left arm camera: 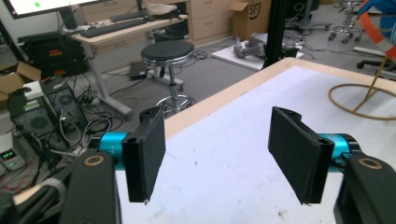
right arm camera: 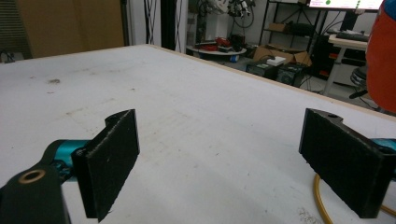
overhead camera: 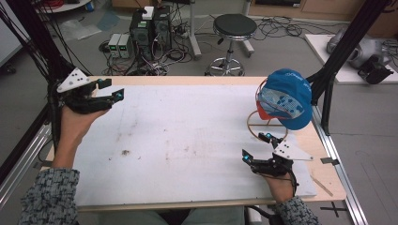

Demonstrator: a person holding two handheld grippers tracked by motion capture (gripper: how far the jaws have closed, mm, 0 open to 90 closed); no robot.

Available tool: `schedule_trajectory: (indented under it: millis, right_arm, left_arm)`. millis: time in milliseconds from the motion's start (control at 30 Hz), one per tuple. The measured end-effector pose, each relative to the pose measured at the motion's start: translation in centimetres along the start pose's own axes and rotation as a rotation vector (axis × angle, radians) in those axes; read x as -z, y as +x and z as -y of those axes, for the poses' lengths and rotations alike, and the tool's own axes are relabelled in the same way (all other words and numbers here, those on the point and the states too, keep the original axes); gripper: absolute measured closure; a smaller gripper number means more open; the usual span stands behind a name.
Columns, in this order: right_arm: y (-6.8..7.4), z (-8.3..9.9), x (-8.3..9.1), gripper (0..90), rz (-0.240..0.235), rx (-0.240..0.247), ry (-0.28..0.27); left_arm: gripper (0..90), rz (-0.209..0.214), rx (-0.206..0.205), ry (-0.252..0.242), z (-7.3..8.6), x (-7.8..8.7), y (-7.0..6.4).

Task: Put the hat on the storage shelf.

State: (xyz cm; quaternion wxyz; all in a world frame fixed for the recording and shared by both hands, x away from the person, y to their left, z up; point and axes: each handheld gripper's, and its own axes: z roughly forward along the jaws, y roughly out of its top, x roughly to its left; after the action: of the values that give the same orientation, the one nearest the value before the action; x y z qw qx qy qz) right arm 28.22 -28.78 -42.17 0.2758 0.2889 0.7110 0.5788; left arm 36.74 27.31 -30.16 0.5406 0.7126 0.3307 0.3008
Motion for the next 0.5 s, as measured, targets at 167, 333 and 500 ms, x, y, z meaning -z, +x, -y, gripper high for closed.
schedule_trajectory:
  millis: [167,333,500]
  right_arm:
    - [0.1,0.0,-0.3,11.4,-0.004,0.004,0.008]
    - [0.0,0.0,-0.2,11.4,-0.004,-0.003,0.012]
    - [0.0,0.1,-0.1,11.4,-0.002,-0.008,0.015]
  left_arm:
    - [31.7,-0.013,0.006,-0.002,2.1,1.1,-1.2]
    - [30.3,-0.033,0.008,-0.006,4.2,2.0,-2.4]
    - [30.0,-0.073,0.015,0.0,6.4,2.8,-3.4]
